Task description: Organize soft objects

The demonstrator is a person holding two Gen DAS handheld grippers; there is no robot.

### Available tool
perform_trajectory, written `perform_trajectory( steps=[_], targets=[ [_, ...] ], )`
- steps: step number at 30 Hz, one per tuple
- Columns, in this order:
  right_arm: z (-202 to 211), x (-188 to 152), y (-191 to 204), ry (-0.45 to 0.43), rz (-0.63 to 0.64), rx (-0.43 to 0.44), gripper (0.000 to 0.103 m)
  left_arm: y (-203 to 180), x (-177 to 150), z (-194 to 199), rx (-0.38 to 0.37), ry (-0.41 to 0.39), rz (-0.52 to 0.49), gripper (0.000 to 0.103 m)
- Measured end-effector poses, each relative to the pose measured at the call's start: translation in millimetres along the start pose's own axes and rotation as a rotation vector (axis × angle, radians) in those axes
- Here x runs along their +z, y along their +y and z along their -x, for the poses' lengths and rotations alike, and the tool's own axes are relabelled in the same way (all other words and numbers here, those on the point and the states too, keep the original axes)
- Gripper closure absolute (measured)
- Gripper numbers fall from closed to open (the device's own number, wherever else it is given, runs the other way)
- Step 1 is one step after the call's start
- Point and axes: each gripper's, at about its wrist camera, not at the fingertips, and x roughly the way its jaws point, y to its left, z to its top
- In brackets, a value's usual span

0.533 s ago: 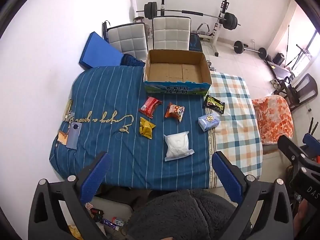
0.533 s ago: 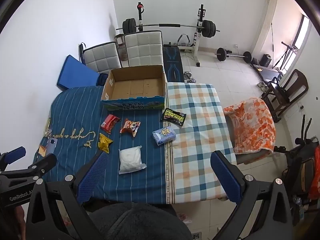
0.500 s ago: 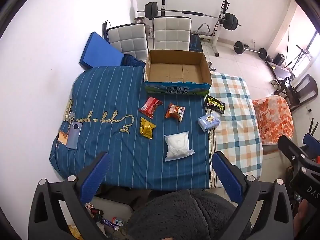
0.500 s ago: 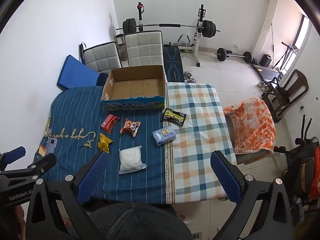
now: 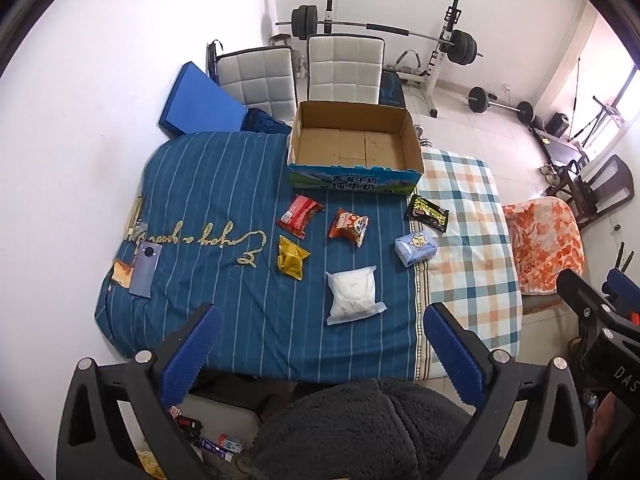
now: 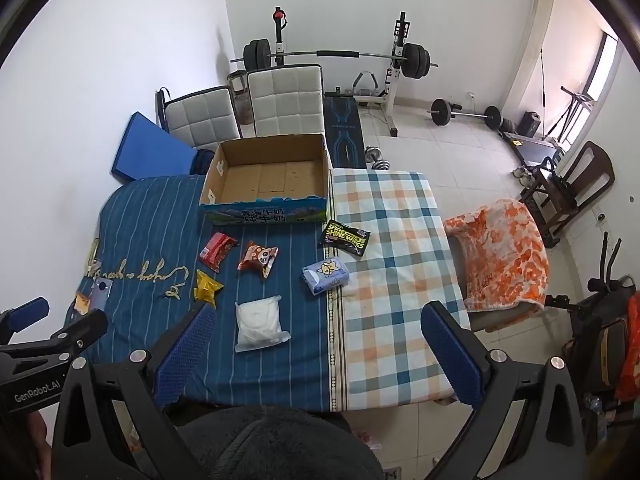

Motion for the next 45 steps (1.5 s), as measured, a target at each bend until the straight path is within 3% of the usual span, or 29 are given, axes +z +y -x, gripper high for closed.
perform_trajectory(
  steps=[7, 45],
  targets=[
    [8.1, -2.4, -14.1, -0.023, 0.001, -0.002, 0.000, -1.0, 0.8, -0.8, 0.005, -0.009, -0.002, 0.000],
    [-4.3, -0.1, -9.1, -0.009, 0.000, -0.002, 0.000, -2.2, 16.3, -16.7, 0.018, -0.017, 0.003, 0.000]
  ],
)
